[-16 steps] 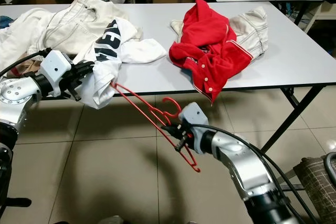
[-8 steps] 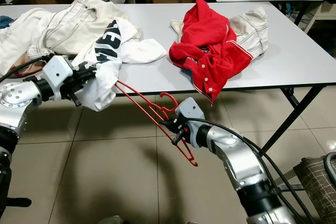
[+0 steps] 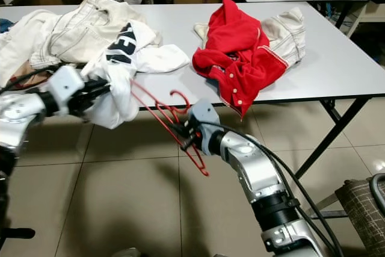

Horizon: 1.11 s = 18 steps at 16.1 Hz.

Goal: Hang hanger

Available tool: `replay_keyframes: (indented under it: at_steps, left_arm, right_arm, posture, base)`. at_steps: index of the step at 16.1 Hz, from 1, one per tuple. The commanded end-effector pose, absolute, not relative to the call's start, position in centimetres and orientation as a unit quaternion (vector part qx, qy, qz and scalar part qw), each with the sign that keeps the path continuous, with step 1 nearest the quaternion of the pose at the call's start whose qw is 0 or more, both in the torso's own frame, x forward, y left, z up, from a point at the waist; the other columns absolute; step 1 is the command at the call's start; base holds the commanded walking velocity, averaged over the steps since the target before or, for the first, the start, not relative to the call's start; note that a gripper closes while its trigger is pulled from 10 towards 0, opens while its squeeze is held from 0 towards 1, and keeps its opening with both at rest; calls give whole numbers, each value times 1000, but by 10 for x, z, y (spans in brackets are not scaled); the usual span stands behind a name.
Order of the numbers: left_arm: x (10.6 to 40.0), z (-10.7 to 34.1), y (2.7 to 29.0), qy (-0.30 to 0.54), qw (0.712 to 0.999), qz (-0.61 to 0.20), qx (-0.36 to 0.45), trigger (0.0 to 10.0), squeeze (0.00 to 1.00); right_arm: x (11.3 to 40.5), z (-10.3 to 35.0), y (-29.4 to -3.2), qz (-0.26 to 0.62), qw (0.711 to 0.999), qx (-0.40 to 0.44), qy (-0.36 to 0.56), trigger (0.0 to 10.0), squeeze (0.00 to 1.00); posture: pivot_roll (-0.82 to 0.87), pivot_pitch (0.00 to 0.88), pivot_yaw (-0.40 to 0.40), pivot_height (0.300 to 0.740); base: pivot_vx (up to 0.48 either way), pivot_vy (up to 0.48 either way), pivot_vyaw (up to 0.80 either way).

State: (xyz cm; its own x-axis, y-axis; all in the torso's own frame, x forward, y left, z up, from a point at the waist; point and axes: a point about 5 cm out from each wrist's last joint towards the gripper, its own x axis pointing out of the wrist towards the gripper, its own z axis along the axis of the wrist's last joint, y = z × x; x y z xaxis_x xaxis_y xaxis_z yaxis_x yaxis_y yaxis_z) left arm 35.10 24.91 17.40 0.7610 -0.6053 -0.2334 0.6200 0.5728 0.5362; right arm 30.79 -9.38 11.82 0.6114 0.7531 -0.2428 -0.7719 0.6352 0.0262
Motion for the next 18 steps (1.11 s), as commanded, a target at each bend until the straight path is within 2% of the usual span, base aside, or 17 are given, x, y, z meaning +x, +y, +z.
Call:
replay_keyframes:
  at_steps: [1, 4, 6, 8, 9, 11, 12, 13, 14, 15, 18]
  left_arm:
    - [349, 177, 255, 13, 889, -345, 302, 10000, 1000]
    - [336, 185, 277, 12, 906, -330, 265, 10000, 1000]
    - [333, 192, 276, -10, 918, -320, 234, 10000, 1000]
    - [327, 202, 230, -62, 923, -357, 131, 10000, 1000]
    - [327, 187, 211, -29, 930, -343, 128, 10000, 1000]
    - [332, 168, 203, 14, 950, -279, 139, 10000, 1000]
    - [333, 161, 202, 32, 961, -239, 136, 10000, 953]
    - [332, 158, 202, 41, 969, -202, 138, 10000, 192]
    - [333, 158, 202, 38, 976, -174, 128, 10000, 0]
    - [331, 162, 200, 28, 985, -133, 103, 10000, 0]
    - [330, 170, 184, -8, 991, -130, -5, 10000, 0]
  right_arm:
    - [311, 126, -95, 419, 902, -32, 100, 10000, 0]
    - [312, 130, -90, 425, 901, -10, 89, 10000, 0]
    - [312, 131, -88, 430, 898, -7, 88, 10000, 0]
    - [311, 132, -84, 441, 893, 2, 86, 10000, 0]
    - [312, 132, -83, 440, 894, 3, 86, 10000, 0]
    - [312, 133, -83, 440, 894, 4, 85, 10000, 0]
    - [312, 133, -83, 440, 894, 4, 85, 10000, 0]
    - [312, 134, -83, 440, 894, 5, 84, 10000, 0]
    - [312, 134, -84, 440, 894, 5, 83, 10000, 0]
    - [312, 135, -85, 440, 894, 5, 82, 10000, 0]
    - [313, 136, -86, 440, 894, 6, 80, 10000, 0]
  posture:
    - [-18, 4, 28, 740]
    - [-8, 3, 23, 740]
    - [-3, 3, 20, 740]
    - [3, 0, 20, 740]
    - [3, 0, 20, 740]
    - [1, 0, 22, 740]
    - [-2, 0, 25, 740]
    - [-4, 0, 28, 740]
    - [-6, 0, 29, 740]
    - [-8, 0, 30, 740]
    - [-9, 0, 28, 740]
  base:
    - [0, 0, 0]
    - [0, 0, 0]
    - [0, 0, 0]
    - [0, 0, 0]
    - [0, 0, 0]
    - [0, 0, 0]
    - [0, 0, 0]
    - [0, 0, 0]
    - [0, 0, 0]
    - [0, 0, 0]
    - [0, 0, 0]
